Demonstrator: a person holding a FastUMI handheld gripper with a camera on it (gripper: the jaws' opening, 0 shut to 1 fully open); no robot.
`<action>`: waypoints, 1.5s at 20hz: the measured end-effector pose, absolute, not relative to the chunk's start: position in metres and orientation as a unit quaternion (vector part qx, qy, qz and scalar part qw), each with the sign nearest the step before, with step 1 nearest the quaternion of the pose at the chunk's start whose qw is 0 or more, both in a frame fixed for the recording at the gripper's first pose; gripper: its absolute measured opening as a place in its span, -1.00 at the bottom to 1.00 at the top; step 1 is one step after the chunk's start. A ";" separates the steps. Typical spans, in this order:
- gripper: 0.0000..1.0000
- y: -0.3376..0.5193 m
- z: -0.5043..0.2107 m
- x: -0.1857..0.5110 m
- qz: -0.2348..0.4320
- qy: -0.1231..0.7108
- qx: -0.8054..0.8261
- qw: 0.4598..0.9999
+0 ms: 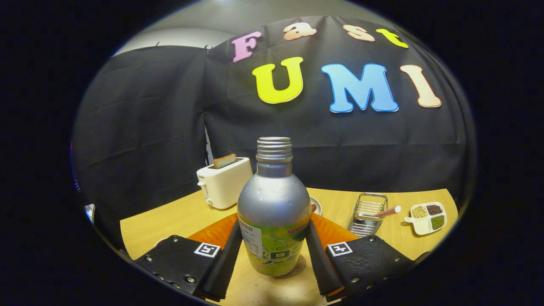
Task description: Take the bottle from table, then pour the juice into the cup, finally place the bottle on the coaster
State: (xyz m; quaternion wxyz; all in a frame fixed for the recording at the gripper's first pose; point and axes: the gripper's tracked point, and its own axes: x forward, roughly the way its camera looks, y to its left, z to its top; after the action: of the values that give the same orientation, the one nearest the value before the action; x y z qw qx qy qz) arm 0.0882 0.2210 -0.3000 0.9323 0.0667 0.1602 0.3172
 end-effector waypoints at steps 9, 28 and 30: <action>0.54 0.235 -0.352 0.113 0.299 0.162 0.046 0.939; 0.98 0.213 -0.284 0.107 0.239 0.108 0.077 0.962; 0.98 0.191 -0.231 0.104 0.204 0.081 0.082 0.972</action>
State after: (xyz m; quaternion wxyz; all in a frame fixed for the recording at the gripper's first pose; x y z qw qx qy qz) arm 0.1039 0.1911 -0.2312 0.9722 0.0821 0.0807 0.2038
